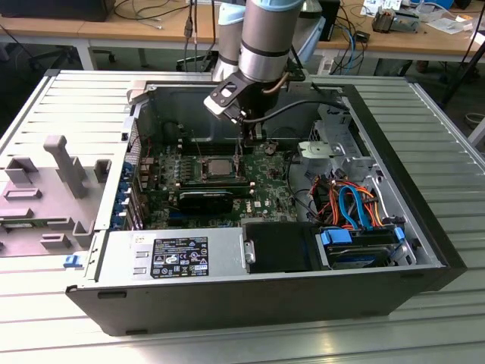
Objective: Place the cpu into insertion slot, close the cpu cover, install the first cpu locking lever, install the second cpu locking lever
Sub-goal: 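Close the cpu cover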
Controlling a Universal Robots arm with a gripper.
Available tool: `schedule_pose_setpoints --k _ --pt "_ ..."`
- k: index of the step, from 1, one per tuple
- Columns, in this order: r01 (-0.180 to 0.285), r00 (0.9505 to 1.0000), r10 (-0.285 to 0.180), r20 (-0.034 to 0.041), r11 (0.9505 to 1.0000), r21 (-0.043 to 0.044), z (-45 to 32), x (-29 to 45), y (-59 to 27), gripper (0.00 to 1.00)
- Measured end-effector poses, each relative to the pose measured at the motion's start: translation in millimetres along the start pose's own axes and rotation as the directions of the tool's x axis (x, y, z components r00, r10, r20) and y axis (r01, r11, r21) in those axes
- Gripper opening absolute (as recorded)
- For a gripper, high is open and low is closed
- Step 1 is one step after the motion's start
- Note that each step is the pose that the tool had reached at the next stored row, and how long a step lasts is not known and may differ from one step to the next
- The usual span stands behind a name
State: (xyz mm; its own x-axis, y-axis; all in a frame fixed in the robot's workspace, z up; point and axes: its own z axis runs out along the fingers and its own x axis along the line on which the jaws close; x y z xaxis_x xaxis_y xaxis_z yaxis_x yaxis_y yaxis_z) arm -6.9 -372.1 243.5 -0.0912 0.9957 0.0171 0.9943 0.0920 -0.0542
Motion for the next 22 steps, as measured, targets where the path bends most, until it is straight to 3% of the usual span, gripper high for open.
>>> schedule_pose_setpoints --k 4,7,10,17,22 --pt "0.000 1.0000 0.000 -0.0015 1.0000 -0.0022 2.6 1.3 -13.9 0.11" --pt "0.002 1.0000 -0.002 -0.0029 1.0000 -0.0033 11.0 3.3 -37.4 0.11" --pt "0.002 1.0000 -0.002 -0.0032 1.0000 -0.0035 22.7 4.5 -52.0 0.11" --pt "0.002 1.0000 -0.002 -0.0033 1.0000 -0.0035 33.6 5.2 -60.9 0.11" --pt "0.003 1.0000 -0.003 -0.0032 1.0000 -0.0035 38.7 5.3 -62.6 0.11"
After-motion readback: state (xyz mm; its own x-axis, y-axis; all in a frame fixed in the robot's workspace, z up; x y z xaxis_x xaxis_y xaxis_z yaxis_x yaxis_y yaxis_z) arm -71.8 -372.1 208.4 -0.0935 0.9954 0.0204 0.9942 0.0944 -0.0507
